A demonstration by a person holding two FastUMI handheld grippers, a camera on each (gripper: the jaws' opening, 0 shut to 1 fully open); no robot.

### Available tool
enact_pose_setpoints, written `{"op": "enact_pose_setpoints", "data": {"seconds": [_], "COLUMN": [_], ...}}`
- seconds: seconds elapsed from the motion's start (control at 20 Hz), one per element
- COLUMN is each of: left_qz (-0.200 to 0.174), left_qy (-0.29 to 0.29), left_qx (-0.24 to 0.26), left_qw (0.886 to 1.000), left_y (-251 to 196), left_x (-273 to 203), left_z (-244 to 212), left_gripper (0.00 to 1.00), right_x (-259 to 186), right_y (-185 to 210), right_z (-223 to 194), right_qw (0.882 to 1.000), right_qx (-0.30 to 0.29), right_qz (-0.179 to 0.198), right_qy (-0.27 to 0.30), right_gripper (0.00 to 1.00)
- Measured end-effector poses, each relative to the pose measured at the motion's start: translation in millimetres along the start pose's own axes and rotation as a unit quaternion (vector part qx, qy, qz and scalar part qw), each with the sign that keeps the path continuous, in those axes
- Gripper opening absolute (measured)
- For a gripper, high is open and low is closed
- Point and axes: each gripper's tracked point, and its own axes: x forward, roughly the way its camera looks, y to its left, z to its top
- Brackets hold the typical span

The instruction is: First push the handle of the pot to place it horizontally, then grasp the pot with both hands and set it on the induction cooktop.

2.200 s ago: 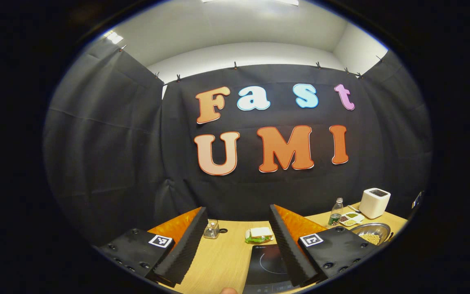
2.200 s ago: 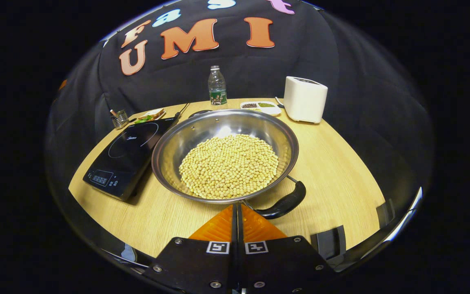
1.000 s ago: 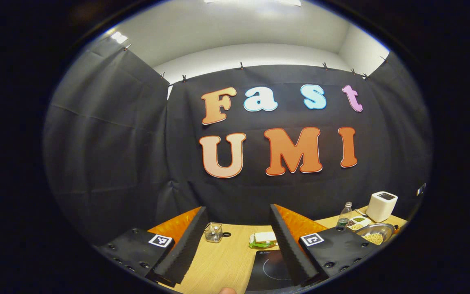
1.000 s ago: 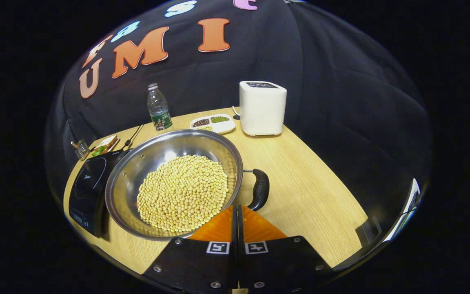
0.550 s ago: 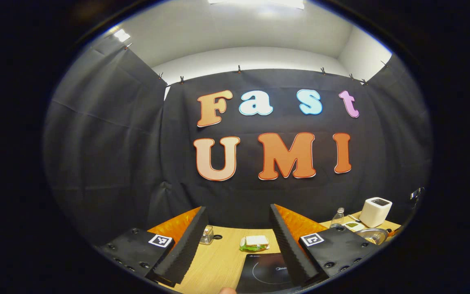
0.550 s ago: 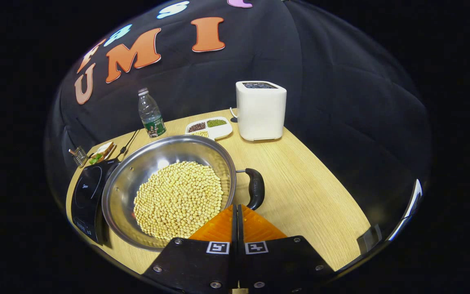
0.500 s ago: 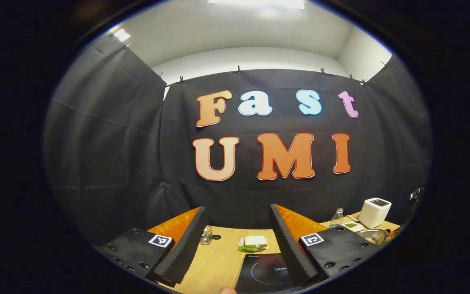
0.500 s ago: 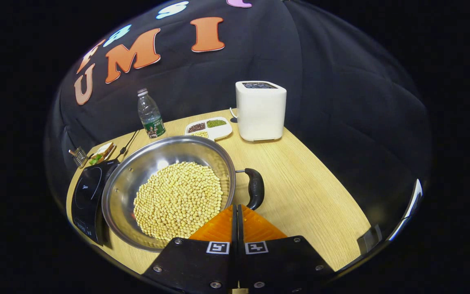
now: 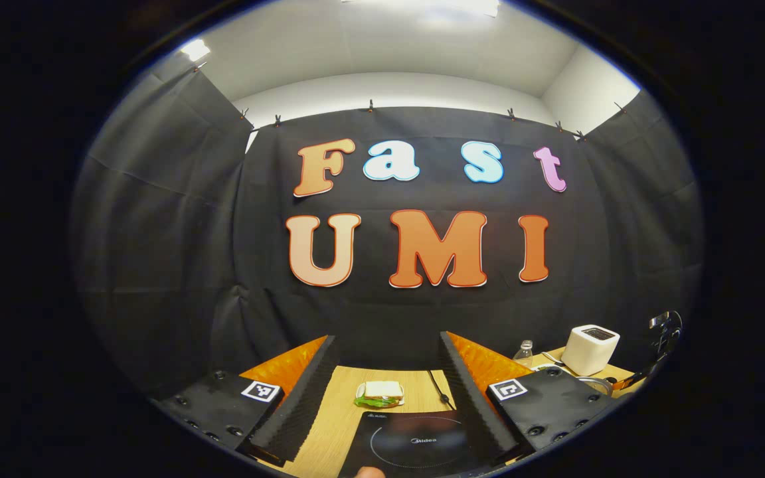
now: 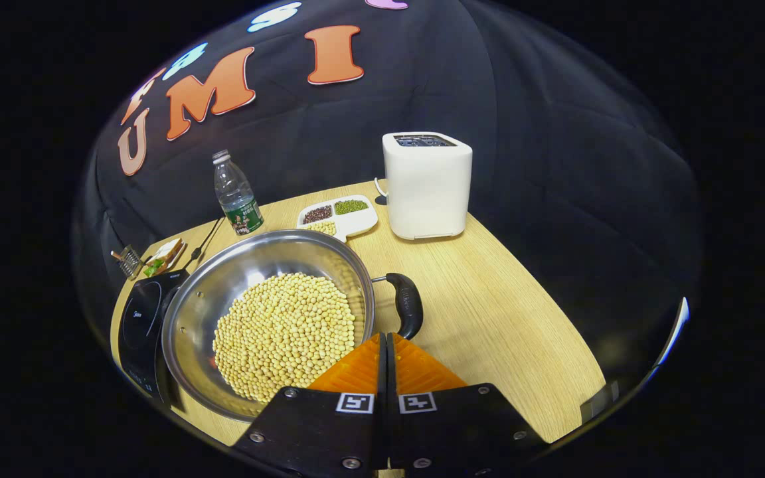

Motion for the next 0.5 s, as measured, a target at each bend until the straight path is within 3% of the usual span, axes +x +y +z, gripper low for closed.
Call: {"op": "enact_pose_setpoints", "data": {"seconds": [0.5], "left_qz": [-0.063], "left_qy": [0.052], "left_qx": [-0.003], "left_qw": [0.997], "left_y": [-107], "left_x": [20], "left_z": [-60], "left_gripper": [1.00], "right_x": [26], "right_y": [-1], "right_z": [17], "right_qw": [0.999], "right_qx": [-0.030], "right_qz": [-0.006], "right_qy": [-0.011], "right_gripper": [0.00]}}
